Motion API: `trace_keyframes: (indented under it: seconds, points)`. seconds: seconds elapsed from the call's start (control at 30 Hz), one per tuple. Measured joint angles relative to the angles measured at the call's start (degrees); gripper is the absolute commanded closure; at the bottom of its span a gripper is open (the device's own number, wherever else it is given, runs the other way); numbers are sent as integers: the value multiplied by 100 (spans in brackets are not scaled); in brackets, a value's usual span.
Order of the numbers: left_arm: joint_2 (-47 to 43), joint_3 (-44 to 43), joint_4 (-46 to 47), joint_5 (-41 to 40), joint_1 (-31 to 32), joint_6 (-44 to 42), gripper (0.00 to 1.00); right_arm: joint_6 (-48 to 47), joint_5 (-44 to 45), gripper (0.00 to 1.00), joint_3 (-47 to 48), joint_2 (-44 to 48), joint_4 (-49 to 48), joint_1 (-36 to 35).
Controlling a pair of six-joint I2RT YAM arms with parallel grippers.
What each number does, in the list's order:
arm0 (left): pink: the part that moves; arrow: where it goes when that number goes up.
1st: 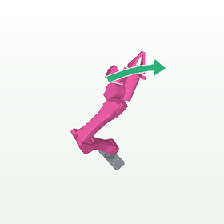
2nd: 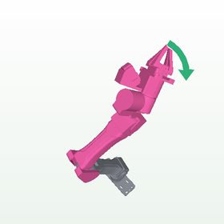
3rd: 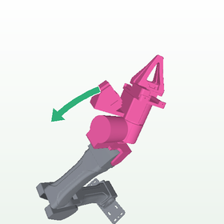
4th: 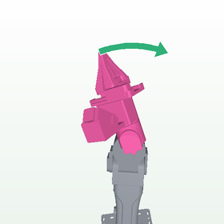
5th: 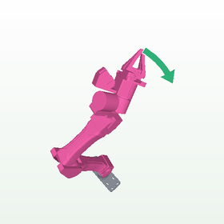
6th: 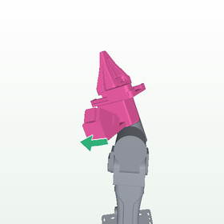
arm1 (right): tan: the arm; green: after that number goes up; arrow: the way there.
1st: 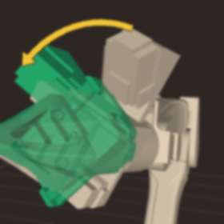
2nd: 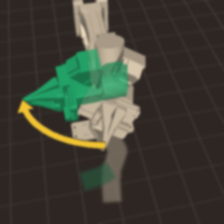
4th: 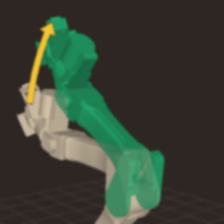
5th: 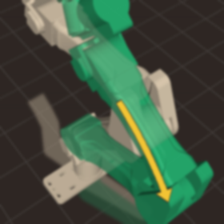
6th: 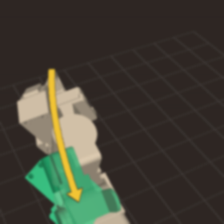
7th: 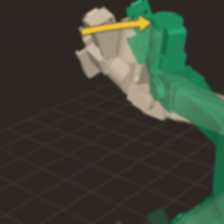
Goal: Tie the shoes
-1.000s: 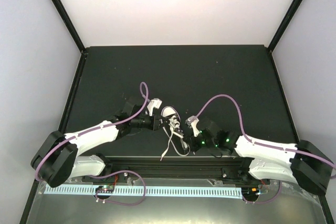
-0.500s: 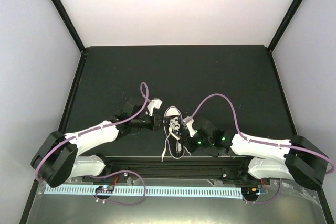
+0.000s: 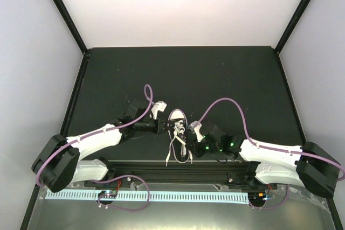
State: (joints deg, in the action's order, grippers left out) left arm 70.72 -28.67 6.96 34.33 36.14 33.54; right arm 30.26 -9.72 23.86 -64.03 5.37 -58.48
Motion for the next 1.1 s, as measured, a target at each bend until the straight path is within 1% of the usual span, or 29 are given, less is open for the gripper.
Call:
trace_keyframes:
  seconds: [0.13,0.17,0.2,0.3,0.33,0.47,0.63,0.87,1.0,1.1]
  points:
    - [0,0,0,0,2,2,99,-39,-92,76,0,-42,-68,0]
    - [0,0,0,0,4,2,98,-39,-105,75,0,-66,-90,0]
    - [0,0,0,0,11,2,98,-66,-129,76,0,-98,-118,0]
    - [0,0,0,0,26,0,98,-92,-166,88,0,-210,-192,0]
    - [0,2,0,0,26,2,98,-92,-179,89,0,-264,-221,0]
    - [-11,2,-4,0,33,-2,98,-127,-175,90,2,-306,-240,0]
    - [-63,31,-2,0,33,-28,98,-125,-90,91,2,-70,-129,0]
    - [-63,52,-4,0,37,-55,99,-120,149,91,2,326,262,0]
    - [-66,74,-2,44,57,-120,98,-101,319,94,52,485,518,0]
    - [-111,107,-4,96,181,-240,98,-55,468,95,227,426,739,20]
